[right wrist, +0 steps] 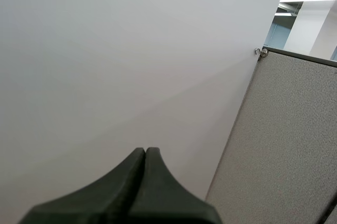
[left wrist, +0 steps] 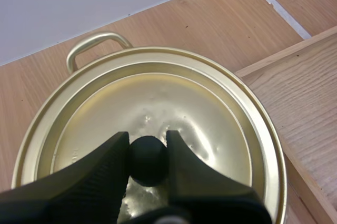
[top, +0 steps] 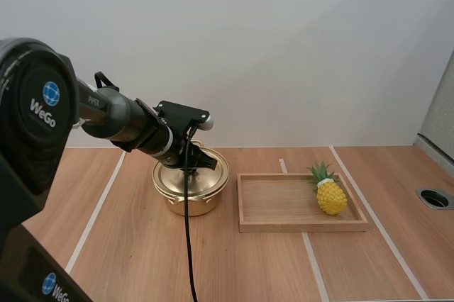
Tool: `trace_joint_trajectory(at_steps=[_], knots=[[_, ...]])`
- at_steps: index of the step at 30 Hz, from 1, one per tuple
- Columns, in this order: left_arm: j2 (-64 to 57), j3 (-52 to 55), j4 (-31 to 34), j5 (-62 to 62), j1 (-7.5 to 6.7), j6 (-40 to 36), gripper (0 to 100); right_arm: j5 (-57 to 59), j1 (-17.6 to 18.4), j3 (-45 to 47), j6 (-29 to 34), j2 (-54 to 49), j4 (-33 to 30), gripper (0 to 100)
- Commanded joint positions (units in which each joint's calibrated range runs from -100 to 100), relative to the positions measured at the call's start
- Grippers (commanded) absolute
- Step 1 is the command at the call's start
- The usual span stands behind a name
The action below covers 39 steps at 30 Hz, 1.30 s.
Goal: Open the pot, put the grape inside, and close it
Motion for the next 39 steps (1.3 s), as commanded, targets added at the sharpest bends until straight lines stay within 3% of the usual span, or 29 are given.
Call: trace_joint_trajectory(at_steps=[1,26,28,31,32,34,36,39], knots=[[0.2,1.4,2.0,5.1,-0.15,-0.1,0,0.0,-0.2,-0.3,-0.4,-0.8,-0.5,0],[-0.7,2.9,3.9,5.0,-0.15,-0.2,0,0.0,-0.2,-0.3,-0.4,-0.8,-0.5,0],[-0.8,2.9,3.9,4.6,-0.15,-1.4,4,0.0,-0.2,-0.3,-0.4,-0.8,-0.5,0],[-0.8,2.9,3.4,2.7,-0.15,-3.3,25,0.0,-0.2,-0.3,-0.4,-0.8,-0.5,0],[-0.8,2.9,3.4,2.2,-0.15,-3.5,37,0.0,-0.2,-0.3,-0.4,-0.8,-0.5,0],[-0.8,2.9,3.4,2.4,-0.15,-3.5,63,0.0,-0.2,-0.3,-0.4,-0.8,-0.5,0],[-0.8,2.8,3.4,2.4,-0.15,-3.5,99,0.0,-0.2,-0.3,-0.4,-0.8,-0.5,0],[-0.9,2.3,3.4,2.8,-0.15,-3.5,100,0.0,-0.2,-0.3,-0.4,-0.8,-0.5,0]])
